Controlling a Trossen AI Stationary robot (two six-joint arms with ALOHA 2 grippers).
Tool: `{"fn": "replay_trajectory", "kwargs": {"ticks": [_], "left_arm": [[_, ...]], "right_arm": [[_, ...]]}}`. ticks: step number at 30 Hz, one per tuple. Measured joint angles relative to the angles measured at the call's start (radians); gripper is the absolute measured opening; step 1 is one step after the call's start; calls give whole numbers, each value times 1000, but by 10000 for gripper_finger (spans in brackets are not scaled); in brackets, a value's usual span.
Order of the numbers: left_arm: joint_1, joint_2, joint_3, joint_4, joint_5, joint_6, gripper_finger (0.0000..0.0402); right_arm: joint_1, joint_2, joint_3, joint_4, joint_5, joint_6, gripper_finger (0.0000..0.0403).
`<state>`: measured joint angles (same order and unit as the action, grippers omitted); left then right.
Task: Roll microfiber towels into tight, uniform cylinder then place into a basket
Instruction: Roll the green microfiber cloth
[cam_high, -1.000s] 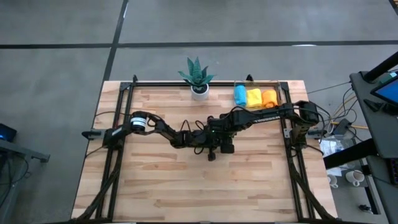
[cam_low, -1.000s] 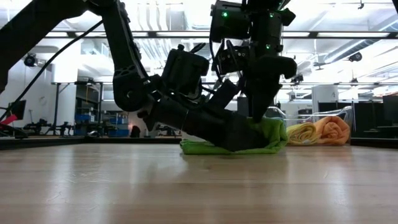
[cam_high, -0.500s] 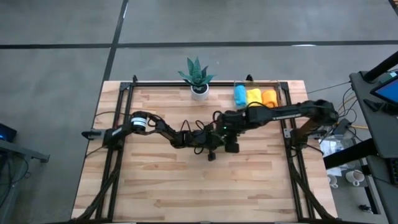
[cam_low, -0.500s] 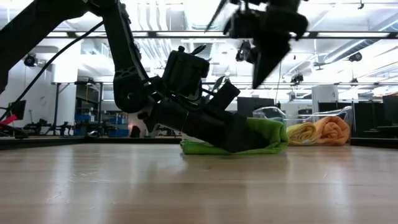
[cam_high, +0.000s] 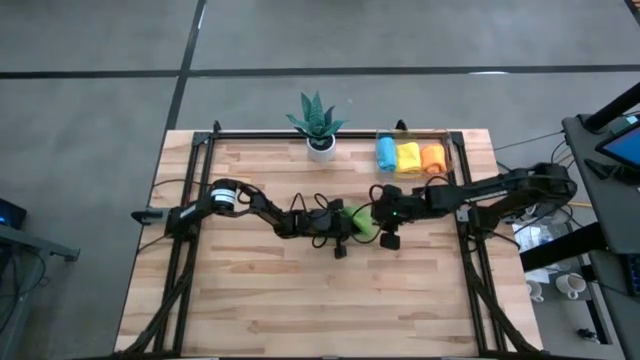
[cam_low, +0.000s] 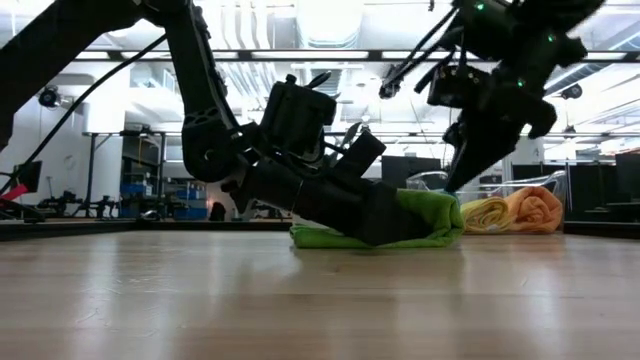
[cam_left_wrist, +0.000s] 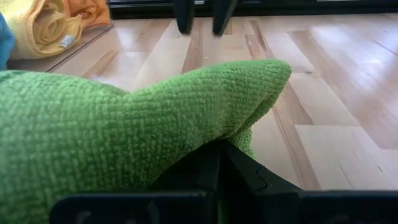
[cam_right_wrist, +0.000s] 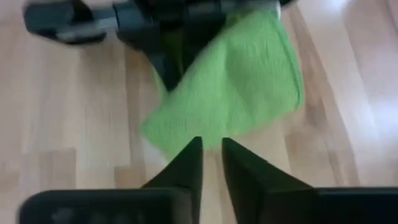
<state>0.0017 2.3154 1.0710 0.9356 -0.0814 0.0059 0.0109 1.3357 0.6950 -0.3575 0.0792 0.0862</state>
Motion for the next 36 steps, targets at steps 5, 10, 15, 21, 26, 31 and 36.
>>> {"fn": "replay_trajectory", "kwargs": {"ticks": [5, 10, 15, 21, 26, 31, 36], "left_arm": [[-1, 0, 0, 0, -3, 0, 0], [-2, 0, -1, 8, -3, -1, 0], [-2, -7, -1, 10, -3, 0, 0], [-3, -75, -6, -73, -3, -1, 0], [-3, -139, -8, -170, -3, 1, 0], [-3, -152, -9, -179, -3, 5, 0], [-3, -154, -9, -200, -3, 9, 0]], "right_arm": [[0, 20, -113, 189, 0, -18, 14], [0, 25, -191, 399, 1, -44, 9], [0, 26, -221, 512, 0, -63, 9], [0, 29, -225, 561, 0, -91, 9], [0, 41, -225, 579, 0, -93, 9], [0, 99, -225, 630, 0, -91, 9], [0, 163, -225, 719, 0, -101, 9]]}}
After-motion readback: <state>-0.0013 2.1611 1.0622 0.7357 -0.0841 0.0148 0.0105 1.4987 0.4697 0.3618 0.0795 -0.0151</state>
